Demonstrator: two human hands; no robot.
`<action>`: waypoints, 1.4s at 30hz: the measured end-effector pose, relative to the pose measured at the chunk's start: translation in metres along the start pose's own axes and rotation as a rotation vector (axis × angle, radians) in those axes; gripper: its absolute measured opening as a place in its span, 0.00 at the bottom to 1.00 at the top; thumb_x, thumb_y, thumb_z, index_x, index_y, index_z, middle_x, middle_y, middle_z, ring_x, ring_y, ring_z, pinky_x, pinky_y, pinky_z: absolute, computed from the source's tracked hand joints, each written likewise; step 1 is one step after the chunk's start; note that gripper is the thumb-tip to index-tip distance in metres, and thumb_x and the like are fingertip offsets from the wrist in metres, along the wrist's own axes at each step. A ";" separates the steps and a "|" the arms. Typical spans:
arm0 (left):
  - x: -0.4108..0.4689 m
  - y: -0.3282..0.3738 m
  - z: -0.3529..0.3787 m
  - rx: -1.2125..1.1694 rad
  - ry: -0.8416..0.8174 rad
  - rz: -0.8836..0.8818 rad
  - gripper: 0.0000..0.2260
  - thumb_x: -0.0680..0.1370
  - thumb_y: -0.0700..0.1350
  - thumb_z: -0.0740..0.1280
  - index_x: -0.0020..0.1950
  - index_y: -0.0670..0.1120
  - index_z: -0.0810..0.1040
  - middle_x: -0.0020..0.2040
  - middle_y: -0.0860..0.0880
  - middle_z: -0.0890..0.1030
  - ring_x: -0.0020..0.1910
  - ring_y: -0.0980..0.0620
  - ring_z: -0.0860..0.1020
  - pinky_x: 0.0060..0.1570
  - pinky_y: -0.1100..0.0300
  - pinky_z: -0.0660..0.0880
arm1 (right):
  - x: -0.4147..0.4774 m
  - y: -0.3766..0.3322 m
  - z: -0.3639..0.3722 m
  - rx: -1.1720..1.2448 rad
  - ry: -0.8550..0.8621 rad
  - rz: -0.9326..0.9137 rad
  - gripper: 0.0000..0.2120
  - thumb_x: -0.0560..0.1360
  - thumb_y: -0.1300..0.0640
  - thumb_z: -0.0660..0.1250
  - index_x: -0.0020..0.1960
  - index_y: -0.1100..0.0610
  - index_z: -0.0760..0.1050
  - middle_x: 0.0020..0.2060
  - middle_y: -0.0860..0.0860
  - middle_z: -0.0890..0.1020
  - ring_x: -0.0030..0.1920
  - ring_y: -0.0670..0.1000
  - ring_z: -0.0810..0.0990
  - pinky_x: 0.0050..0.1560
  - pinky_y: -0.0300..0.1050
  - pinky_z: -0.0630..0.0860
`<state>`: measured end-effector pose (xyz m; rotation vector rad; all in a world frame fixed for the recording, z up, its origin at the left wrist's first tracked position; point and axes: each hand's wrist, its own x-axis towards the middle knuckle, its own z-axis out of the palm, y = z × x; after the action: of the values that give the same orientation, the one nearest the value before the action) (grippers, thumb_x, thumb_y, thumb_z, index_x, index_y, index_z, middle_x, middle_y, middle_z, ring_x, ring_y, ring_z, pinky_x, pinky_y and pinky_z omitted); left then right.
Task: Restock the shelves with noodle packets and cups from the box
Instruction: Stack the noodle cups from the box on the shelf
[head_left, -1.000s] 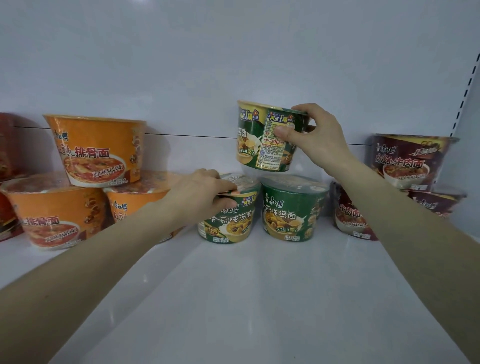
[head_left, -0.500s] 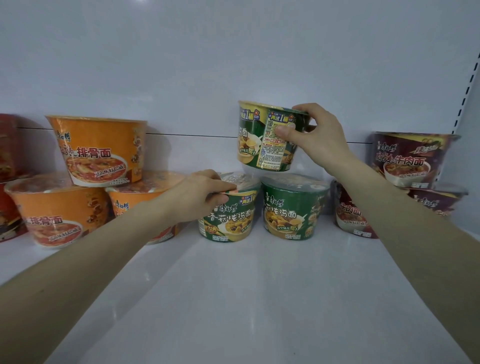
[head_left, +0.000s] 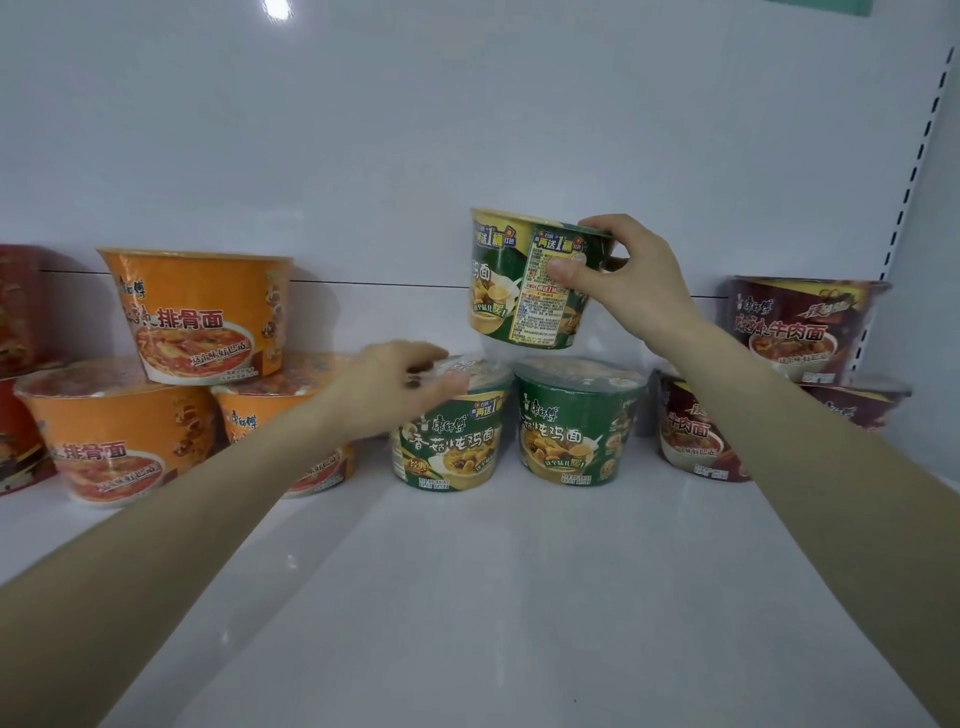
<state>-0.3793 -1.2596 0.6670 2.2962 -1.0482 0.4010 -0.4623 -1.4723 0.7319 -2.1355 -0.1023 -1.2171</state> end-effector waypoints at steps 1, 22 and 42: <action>0.003 0.002 -0.002 -0.079 0.057 -0.036 0.28 0.74 0.59 0.64 0.69 0.45 0.69 0.65 0.46 0.75 0.61 0.51 0.73 0.57 0.60 0.68 | 0.000 -0.001 -0.002 0.031 -0.015 0.008 0.18 0.69 0.52 0.73 0.56 0.55 0.73 0.46 0.46 0.75 0.49 0.48 0.75 0.49 0.36 0.73; 0.023 0.031 -0.011 -0.824 0.348 -0.041 0.26 0.63 0.52 0.73 0.57 0.47 0.70 0.46 0.55 0.79 0.37 0.63 0.81 0.34 0.70 0.76 | -0.036 0.032 -0.012 -0.465 -0.543 0.181 0.26 0.75 0.41 0.61 0.67 0.56 0.68 0.63 0.54 0.75 0.60 0.52 0.74 0.55 0.41 0.69; 0.022 0.032 -0.006 -0.819 0.347 -0.057 0.30 0.61 0.55 0.72 0.60 0.47 0.69 0.48 0.56 0.78 0.44 0.60 0.79 0.38 0.69 0.75 | -0.044 0.029 -0.031 -0.526 -0.767 0.218 0.21 0.73 0.42 0.65 0.61 0.53 0.74 0.57 0.48 0.76 0.58 0.48 0.73 0.57 0.41 0.69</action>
<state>-0.3895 -1.2851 0.6946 1.4587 -0.7697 0.2628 -0.4987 -1.5016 0.6935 -2.8783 0.1339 -0.2537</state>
